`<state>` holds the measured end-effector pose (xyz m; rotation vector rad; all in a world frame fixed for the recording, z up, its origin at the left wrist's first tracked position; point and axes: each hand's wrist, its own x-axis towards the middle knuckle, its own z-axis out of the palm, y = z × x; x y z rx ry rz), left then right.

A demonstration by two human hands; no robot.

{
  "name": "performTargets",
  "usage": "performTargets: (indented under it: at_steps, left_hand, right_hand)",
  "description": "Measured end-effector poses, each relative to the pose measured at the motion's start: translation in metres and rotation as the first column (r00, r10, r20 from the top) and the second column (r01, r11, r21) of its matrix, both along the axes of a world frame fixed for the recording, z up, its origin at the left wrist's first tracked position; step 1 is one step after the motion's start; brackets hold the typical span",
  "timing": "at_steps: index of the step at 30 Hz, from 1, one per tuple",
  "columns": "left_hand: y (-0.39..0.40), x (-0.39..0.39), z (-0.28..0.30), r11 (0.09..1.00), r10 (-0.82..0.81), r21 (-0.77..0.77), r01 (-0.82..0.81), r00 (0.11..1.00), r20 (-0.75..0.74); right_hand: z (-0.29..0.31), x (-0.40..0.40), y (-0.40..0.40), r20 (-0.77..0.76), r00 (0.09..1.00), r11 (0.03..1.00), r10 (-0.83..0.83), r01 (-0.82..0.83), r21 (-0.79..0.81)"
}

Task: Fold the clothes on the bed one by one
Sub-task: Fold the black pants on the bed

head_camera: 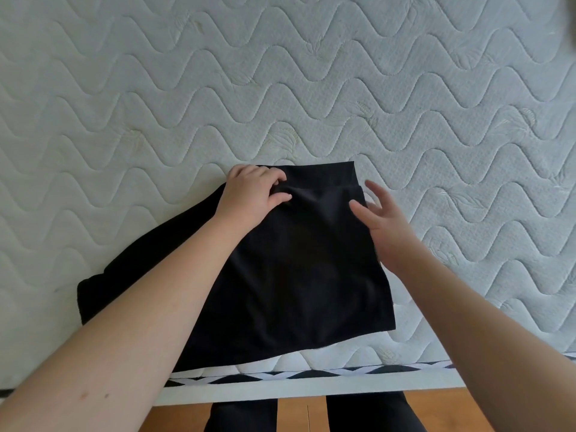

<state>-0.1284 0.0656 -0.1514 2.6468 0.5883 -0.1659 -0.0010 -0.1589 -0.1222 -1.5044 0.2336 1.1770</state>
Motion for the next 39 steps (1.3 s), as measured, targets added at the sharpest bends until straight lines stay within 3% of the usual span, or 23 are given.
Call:
performTargets:
  at_steps: [2,5,9,13,17,19,21,23,27,33,37,39]
  left_hand:
    - [0.002,-0.002,-0.002,0.999,-0.045,0.021,0.046,0.998,-0.049]
    - [0.006,-0.002,-0.006,0.995,-0.055,0.08,0.063,0.993,-0.101]
    - [0.012,0.002,-0.007,0.998,0.046,0.048,-0.042,0.994,-0.1]
    - [0.017,0.008,-0.006,0.993,0.113,-0.018,-0.116,0.985,-0.133]
    - [0.027,0.011,-0.006,0.989,0.138,-0.023,-0.143,0.978,-0.157]
    - [0.032,0.01,-0.007,0.993,0.117,0.008,-0.118,0.976,-0.181]
    - [0.036,0.008,-0.008,0.996,0.087,0.046,-0.079,0.976,-0.201]
    - [0.038,0.007,-0.01,0.996,0.075,0.068,-0.064,0.981,-0.179]
    - [0.038,0.005,-0.015,0.987,0.162,0.014,-0.161,0.986,-0.049]
    - [0.035,0.003,-0.02,0.966,0.25,-0.049,-0.253,0.967,-0.049]
    - [0.041,0.003,-0.017,0.889,0.386,-0.259,-0.378,0.922,-0.021]
    - [0.048,0.003,-0.015,0.86,0.382,-0.33,-0.388,0.92,-0.086]
  right_hand:
    - [-0.003,0.002,0.002,0.027,0.998,0.996,0.065,-0.063,-0.065]
    - [-0.008,0.009,0.007,0.062,0.998,0.998,-0.01,0.014,-0.063]
    - [-0.017,0.024,0.009,0.112,0.987,0.992,-0.112,0.118,-0.052]
    - [-0.024,0.034,0.008,0.136,0.985,0.986,-0.103,0.12,-0.119]
    - [-0.026,0.037,0.012,0.209,0.973,0.978,0.096,-0.054,-0.201]
    - [-0.028,0.041,0.015,0.331,0.887,0.906,0.321,-0.185,-0.381]
    - [-0.029,0.046,0.019,0.429,0.738,0.802,0.52,-0.25,-0.542]
    - [-0.031,0.05,0.022,0.497,0.621,0.754,0.606,-0.248,-0.608]
    - [-0.035,0.056,0.024,0.525,0.629,0.769,0.574,-0.193,-0.61]
    - [-0.045,0.054,0.024,0.542,0.535,0.718,0.648,-0.194,-0.668]
    - [-0.048,0.053,0.025,0.551,0.524,0.731,0.65,-0.23,-0.643]
    - [-0.049,0.052,0.024,0.538,0.451,0.69,0.712,-0.303,-0.658]
